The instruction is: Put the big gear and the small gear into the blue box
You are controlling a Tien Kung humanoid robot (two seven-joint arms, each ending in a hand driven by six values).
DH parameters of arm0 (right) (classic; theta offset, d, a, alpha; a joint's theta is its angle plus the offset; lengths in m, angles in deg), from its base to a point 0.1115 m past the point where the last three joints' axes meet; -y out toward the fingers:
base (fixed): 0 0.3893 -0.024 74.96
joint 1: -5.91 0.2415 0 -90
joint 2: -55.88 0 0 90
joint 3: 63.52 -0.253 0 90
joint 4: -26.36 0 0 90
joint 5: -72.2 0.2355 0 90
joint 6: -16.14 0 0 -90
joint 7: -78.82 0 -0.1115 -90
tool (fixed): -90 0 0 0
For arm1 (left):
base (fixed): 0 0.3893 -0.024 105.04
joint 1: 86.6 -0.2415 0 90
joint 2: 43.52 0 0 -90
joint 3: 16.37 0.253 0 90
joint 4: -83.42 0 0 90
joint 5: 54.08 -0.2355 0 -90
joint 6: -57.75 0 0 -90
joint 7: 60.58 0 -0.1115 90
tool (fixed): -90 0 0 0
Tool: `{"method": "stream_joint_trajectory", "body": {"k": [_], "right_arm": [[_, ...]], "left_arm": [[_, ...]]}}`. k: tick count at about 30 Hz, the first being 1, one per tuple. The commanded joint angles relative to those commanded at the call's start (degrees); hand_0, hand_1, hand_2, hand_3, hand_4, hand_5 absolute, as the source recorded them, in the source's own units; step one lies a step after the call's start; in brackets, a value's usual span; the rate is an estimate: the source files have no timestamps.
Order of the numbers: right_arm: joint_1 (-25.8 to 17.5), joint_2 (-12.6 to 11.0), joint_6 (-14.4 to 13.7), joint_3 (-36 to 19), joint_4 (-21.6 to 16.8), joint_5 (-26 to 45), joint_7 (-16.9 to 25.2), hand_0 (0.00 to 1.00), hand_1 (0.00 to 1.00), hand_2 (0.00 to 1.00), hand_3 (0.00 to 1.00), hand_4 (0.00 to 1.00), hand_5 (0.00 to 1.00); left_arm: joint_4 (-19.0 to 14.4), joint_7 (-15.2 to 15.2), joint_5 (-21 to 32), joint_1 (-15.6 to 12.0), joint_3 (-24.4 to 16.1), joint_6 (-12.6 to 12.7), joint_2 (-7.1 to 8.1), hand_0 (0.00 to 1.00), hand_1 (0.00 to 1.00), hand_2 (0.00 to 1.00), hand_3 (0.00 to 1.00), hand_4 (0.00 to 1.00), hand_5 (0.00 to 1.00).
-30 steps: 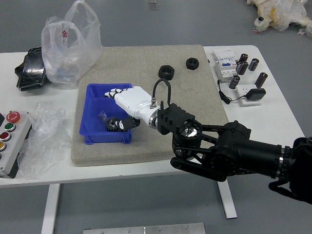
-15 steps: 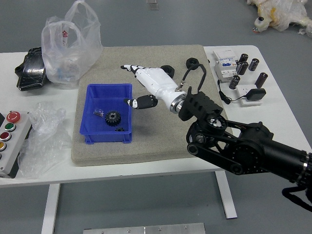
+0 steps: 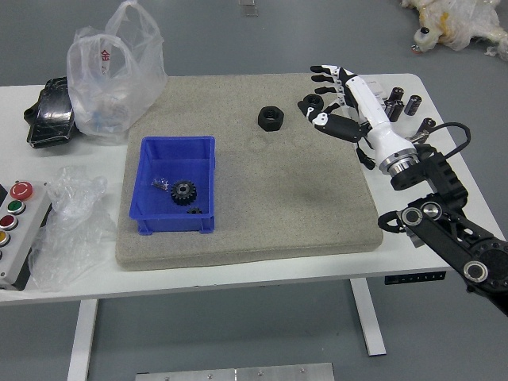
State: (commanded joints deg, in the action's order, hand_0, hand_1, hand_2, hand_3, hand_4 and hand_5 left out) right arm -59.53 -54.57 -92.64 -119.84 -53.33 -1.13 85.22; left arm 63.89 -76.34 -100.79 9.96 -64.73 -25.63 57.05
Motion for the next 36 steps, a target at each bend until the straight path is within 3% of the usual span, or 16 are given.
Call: {"method": "stream_joint_trajectory", "body": {"k": [5, 10, 23, 36], "right_arm": [[-7.6, -0.1, 1.3, -6.9, 0.1, 6.7, 4.8, 0.532, 0.699, 0.747, 0.73, 0.75, 0.368], [-12.2, 0.3, 1.8, -11.2, 0.8, 10.4, 6.6, 0.593, 0.708, 0.743, 0.714, 0.753, 0.38], [-14.3, 0.9, 3.0, -15.3, 0.7, 16.3, 10.1, 0.585, 0.7, 0.733, 0.7, 0.754, 0.395], [-14.2, 1.5, 6.5, -16.0, 1.1, 28.4, 14.1, 0.572, 0.668, 0.708, 0.689, 0.759, 0.401]], "left_arm": [[0.0, -0.1, -0.5, -0.1, -0.3, -0.1, 0.3, 0.625, 0.45, 0.497, 0.642, 0.633, 0.284], [0.1, 0.0, -0.8, 0.3, -0.4, -0.3, 0.59, 0.625, 0.454, 0.498, 0.642, 0.632, 0.284], [0.2, 0.6, 1.0, -0.5, 0.5, 0.2, 0.26, 0.625, 0.456, 0.501, 0.642, 0.632, 0.285], [0.2, 1.0, 2.7, 0.4, 1.4, 0.4, 0.82, 0.625, 0.439, 0.49, 0.642, 0.632, 0.285]]}}
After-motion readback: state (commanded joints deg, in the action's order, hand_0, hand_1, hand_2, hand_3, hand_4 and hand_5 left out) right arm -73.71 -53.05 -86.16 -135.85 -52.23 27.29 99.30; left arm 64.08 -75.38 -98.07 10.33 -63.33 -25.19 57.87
